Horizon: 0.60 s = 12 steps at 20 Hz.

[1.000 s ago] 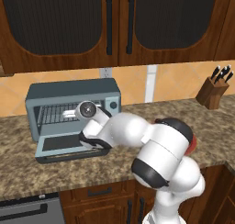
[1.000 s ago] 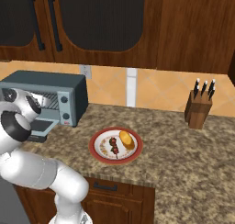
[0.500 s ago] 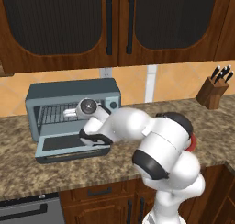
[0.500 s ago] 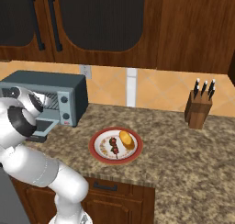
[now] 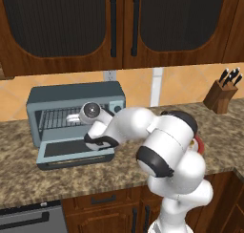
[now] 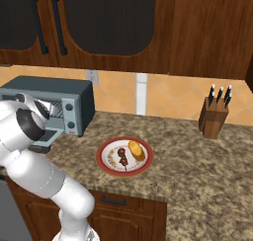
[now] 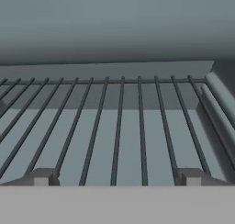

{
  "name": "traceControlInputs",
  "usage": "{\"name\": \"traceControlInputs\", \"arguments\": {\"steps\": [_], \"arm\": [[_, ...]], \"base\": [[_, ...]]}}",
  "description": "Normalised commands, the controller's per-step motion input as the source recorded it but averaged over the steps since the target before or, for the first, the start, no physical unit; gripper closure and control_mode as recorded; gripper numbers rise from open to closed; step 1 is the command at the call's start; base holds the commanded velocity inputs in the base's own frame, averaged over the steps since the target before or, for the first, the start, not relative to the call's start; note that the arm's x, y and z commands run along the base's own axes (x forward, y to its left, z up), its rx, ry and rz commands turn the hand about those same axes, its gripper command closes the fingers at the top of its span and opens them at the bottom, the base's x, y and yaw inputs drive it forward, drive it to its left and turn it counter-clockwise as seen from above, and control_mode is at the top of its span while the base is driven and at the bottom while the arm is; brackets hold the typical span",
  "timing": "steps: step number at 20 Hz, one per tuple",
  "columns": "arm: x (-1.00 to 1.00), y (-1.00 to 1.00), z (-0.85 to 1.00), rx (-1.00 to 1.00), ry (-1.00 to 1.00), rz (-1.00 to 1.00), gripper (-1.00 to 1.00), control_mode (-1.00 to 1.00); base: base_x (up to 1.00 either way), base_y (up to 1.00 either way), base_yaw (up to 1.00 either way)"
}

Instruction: Pick up the kebab skewer and baguette bread, and place them inside the toaster oven. Close the toaster oven door and start by setting the timer.

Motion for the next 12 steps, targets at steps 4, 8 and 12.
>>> {"name": "traceControlInputs", "arguments": {"steps": [4, 8, 12], "arm": [[0.0, 0.0, -0.25, 0.0, 0.06, 0.0, -1.0, -1.0], [0.0, 0.0, -0.28, 0.0, 0.06, 0.0, -1.0, -1.0], [-0.14, 0.0, -0.49, 0.0, 0.04, 0.0, -1.0, -1.0]], "base": [[0.0, 0.0, 0.0], [0.0, 0.0, 0.0], [0.0, 0.0, 0.0]]}}
